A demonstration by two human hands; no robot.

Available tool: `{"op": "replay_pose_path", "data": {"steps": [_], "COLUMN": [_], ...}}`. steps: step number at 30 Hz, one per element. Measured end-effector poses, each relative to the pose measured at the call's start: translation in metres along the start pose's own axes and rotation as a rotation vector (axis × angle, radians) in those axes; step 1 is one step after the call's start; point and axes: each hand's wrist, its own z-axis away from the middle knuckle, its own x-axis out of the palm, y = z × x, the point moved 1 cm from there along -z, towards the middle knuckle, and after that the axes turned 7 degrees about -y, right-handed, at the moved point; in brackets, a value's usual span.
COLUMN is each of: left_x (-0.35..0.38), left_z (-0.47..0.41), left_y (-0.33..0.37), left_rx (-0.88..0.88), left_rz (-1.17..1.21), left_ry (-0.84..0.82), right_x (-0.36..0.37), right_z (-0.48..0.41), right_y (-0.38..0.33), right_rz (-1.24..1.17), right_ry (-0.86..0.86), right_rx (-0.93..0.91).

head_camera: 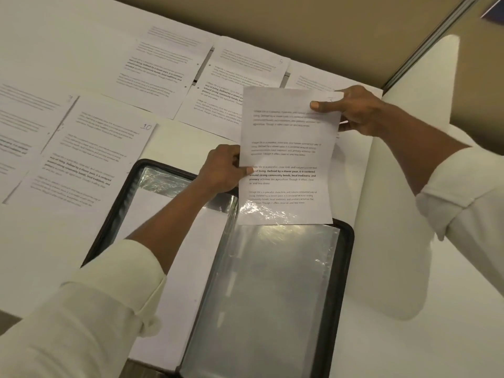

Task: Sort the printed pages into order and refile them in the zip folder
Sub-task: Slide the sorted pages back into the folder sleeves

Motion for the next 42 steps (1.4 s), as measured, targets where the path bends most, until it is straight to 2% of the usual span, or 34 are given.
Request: {"op": "replay_pose_path", "data": {"steps": [7, 13, 22, 26, 35, 42], "left_x": [-0.008, -0.008, -0.007, -0.005, 0.004, 0.008], "left_z": [0.000, 0.001, 0.004, 0.004, -0.003, -0.005], "left_y": [-0.005, -0.001, 0.007, 0.009, 0.010, 0.003], "left_rx": [0.003, 0.070, 0.110, 0.134, 0.073, 0.053], "left_rz": [0.126, 0.075, 0.024, 0.008, 0.080, -0.043], "left_ry": [-0.038, -0.055, -0.073, -0.081, -0.039, -0.067], "right_x": [0.018, 0.045, 0.075, 0.082, 0.095, 0.109], "right_z": [0.036, 0.070, 0.095, 0.098, 0.104, 0.114], "right_y": [0.030, 0.057, 0.078, 0.086, 0.103, 0.113], "right_rz": [0.025, 0.145, -0.173, -0.219, -0.313, -0.367], "right_ry": [-0.001, 0.028, 0.213, 0.257, 0.342, 0.437], "right_rx": [0.156, 0.273, 0.378, 0.400, 0.468, 0.496]}}
